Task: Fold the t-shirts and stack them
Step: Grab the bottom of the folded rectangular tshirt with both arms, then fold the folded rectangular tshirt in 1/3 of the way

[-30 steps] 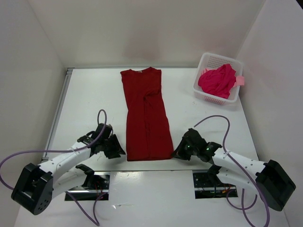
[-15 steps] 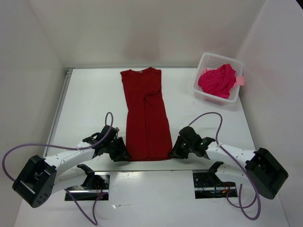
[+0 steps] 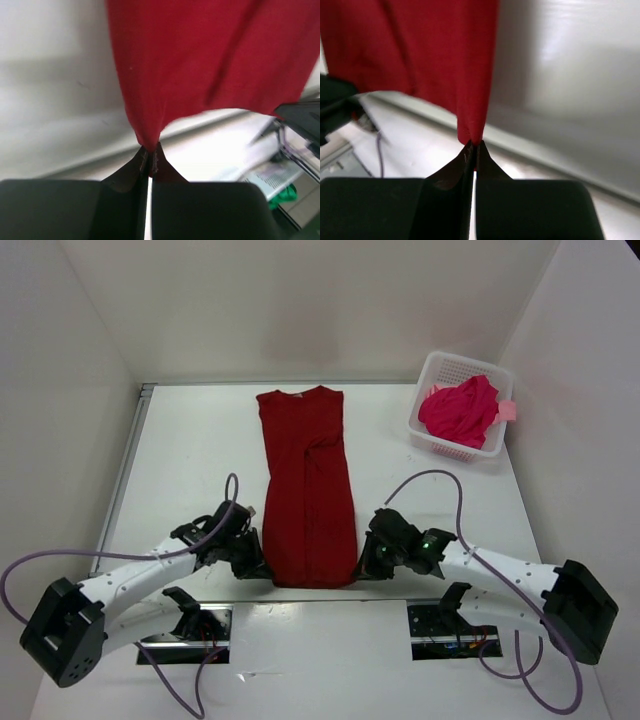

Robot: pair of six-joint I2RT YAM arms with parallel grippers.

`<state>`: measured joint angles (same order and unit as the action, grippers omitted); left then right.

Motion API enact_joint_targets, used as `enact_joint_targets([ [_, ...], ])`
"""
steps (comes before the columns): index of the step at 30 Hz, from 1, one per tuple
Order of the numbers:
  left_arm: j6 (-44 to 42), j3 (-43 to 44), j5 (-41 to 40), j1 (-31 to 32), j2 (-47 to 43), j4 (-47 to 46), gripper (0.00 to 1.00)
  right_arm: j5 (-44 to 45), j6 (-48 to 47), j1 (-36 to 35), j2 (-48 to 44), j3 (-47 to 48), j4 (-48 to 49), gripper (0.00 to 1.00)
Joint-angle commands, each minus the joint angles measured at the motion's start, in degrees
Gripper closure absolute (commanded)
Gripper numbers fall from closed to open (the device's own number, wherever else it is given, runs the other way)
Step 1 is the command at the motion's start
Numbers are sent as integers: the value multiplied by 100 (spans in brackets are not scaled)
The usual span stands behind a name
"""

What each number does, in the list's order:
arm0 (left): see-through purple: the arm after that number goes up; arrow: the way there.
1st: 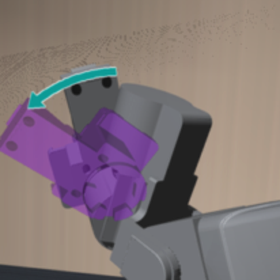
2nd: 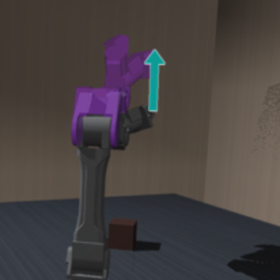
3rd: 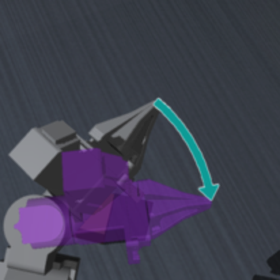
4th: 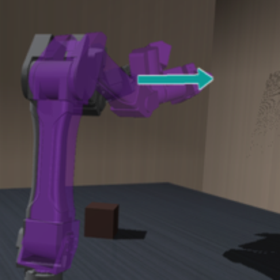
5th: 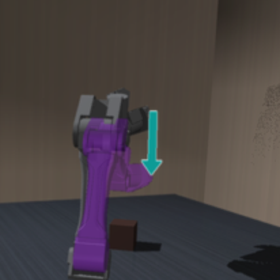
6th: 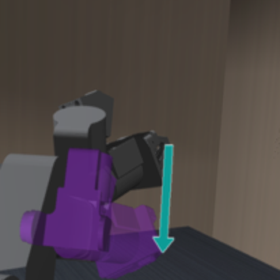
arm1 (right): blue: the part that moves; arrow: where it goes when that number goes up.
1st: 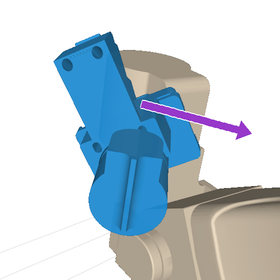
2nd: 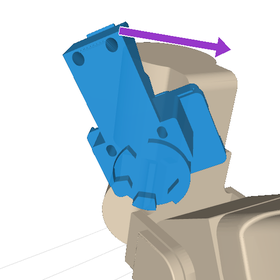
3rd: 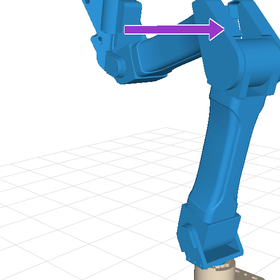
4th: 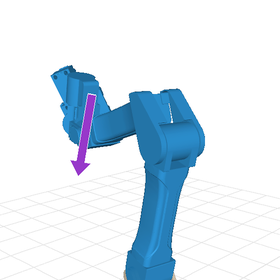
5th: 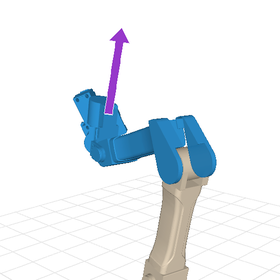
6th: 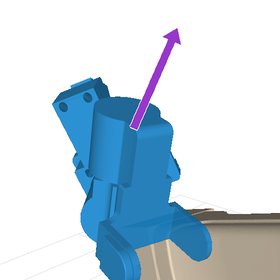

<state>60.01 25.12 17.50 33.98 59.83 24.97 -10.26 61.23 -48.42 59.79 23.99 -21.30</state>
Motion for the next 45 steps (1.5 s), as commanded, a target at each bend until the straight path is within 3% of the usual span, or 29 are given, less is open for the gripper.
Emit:
enact_joint_targets([
  [1,-182,431,393,30,-401,807,100,15,73,-220,-353,667,-909,100],
  [7,91,791,537,-153,-1281,1843,100,68,-242,-1,-530,1422,-1604,100],
  [10,-426,1345,290,-777,-1107,2231,100,-36,-995,815,-197,1818,-1605,100],
  [12,-682,1695,202,-1190,-589,2021,100,-396,-1488,1455,241,2012,-1387,100],
  [18,-1413,2487,263,-2333,958,958,100,-20,-2202,1670,1786,3057,-877,100],
  [25,-1773,3849,-45,-2563,2723,307,100,323,-2809,2143,3466,4534,-586,100],
  [32,-1887,4887,-334,-2615,3833,60,99,270,-3249,2539,4732,5957,-498,100],
  [39,-1992,5695,-449,-2615,4966,-203,97,270,-3416,2926,5666,6689,-437,100],
  [42,-1993,5828,-527,-2615,5239,-378,91,218,-3416,2988,5981,6856,-305,99],
  [45,-1993,5881,-589,-2677,5293,-589,79,147,-3469,2988,6220,7058,-305,93],
])
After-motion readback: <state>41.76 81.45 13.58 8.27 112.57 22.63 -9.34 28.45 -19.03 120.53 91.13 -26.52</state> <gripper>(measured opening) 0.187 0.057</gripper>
